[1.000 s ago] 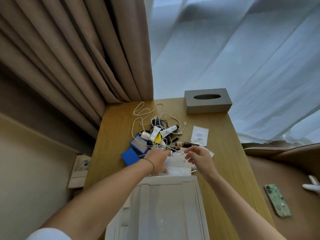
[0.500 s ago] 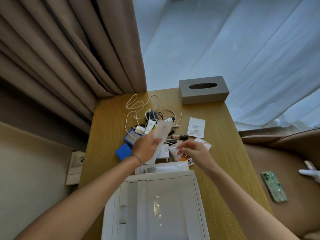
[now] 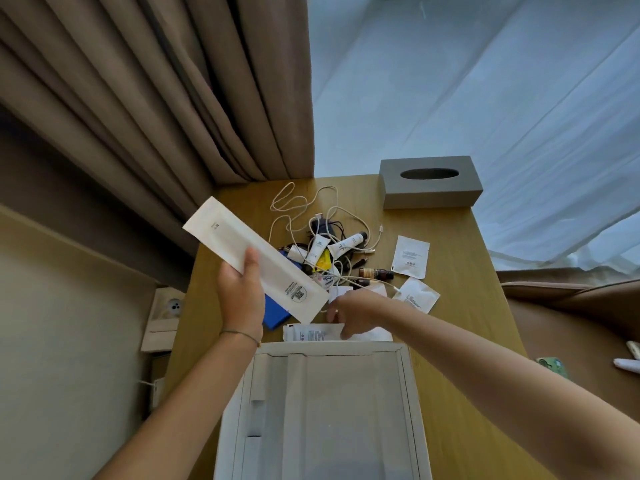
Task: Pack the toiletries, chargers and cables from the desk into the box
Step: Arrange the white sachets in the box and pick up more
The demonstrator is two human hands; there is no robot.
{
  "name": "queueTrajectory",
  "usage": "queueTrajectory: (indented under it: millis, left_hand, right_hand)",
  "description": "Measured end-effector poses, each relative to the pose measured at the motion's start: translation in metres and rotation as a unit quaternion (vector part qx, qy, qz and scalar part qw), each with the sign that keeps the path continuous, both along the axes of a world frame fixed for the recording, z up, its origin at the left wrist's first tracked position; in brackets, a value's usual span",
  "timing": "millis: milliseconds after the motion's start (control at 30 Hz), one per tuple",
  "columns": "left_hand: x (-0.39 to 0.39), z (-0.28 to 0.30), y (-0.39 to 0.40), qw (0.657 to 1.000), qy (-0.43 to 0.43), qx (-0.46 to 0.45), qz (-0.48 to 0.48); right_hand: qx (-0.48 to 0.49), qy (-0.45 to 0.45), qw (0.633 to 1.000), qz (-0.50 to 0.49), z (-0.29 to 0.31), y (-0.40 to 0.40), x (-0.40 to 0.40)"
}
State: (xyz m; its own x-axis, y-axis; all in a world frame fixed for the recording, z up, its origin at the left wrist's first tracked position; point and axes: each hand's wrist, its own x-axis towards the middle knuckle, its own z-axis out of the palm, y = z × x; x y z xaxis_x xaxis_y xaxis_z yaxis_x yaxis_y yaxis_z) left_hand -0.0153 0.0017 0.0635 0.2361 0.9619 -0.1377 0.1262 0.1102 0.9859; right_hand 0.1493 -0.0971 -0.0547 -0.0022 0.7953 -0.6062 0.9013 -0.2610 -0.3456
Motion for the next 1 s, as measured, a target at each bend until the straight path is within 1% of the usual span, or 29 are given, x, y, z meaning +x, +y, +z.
queueTrajectory:
  millis: [67, 167, 267, 400, 467, 533, 633, 700, 733, 800, 833, 900, 933, 1000]
  left_hand:
    - [-0.01, -0.005, -0.001, 0.999, 0.001, -0.038, 0.007]
    - [-0.025, -0.013, -0.003, 0.997, 0.011, -0.079, 0.006]
    - [-0.038, -0.016, -0.007, 0.995, 0.015, -0.098, 0.0]
    - [-0.052, -0.016, -0.01, 0.994, 0.013, -0.107, -0.014]
    - [-0.059, -0.016, -0.012, 0.993, 0.009, -0.118, -0.023]
    - [-0.065, -0.015, -0.014, 0.991, 0.003, -0.133, -0.03]
    - [-0.075, -0.015, -0.016, 0.988, -0.007, -0.149, -0.043]
    - [-0.082, -0.014, -0.018, 0.986, -0.012, -0.158, -0.05]
    - [-0.086, -0.013, -0.018, 0.985, -0.015, -0.163, -0.052]
    - [-0.093, -0.012, -0.02, 0.984, -0.019, -0.164, -0.065]
    - [-0.097, -0.012, -0.021, 0.984, -0.018, -0.16, -0.074]
    - [-0.105, -0.011, -0.026, 0.984, -0.02, -0.152, -0.094]
    - [-0.109, -0.011, -0.029, 0.983, -0.021, -0.151, -0.102]
    - [-0.117, -0.013, -0.035, 0.982, -0.013, -0.15, -0.118]
  right_hand:
    - [-0.004, -0.026, 0.999, 0.03, -0.001, 0.004, -0.006]
    - [0.011, -0.053, 0.998, 0.037, -0.004, 0.004, -0.015]
    - [0.023, -0.069, 0.997, 0.037, -0.003, 0.003, -0.021]
    - [0.058, -0.088, 0.994, 0.008, 0.007, 0.001, -0.017]
    - [0.081, -0.098, 0.991, -0.027, 0.013, 0.0, -0.012]
    - [0.125, -0.085, 0.984, -0.094, 0.022, -0.003, -0.009]
    - [0.202, -0.057, 0.962, -0.177, 0.046, -0.012, -0.009]
    - [0.25, -0.016, 0.937, -0.243, 0.067, -0.019, -0.013]
    - [0.27, 0.034, 0.916, -0.296, 0.08, -0.024, -0.016]
    - [0.297, 0.17, 0.85, -0.401, 0.107, -0.035, -0.024]
    - [0.304, 0.236, 0.815, -0.433, 0.12, -0.042, -0.029]
    - [0.31, 0.321, 0.765, -0.463, 0.139, -0.057, -0.041]
    - [0.313, 0.342, 0.751, -0.47, 0.145, -0.065, -0.049]
    - [0.311, 0.36, 0.737, -0.48, 0.151, -0.079, -0.067]
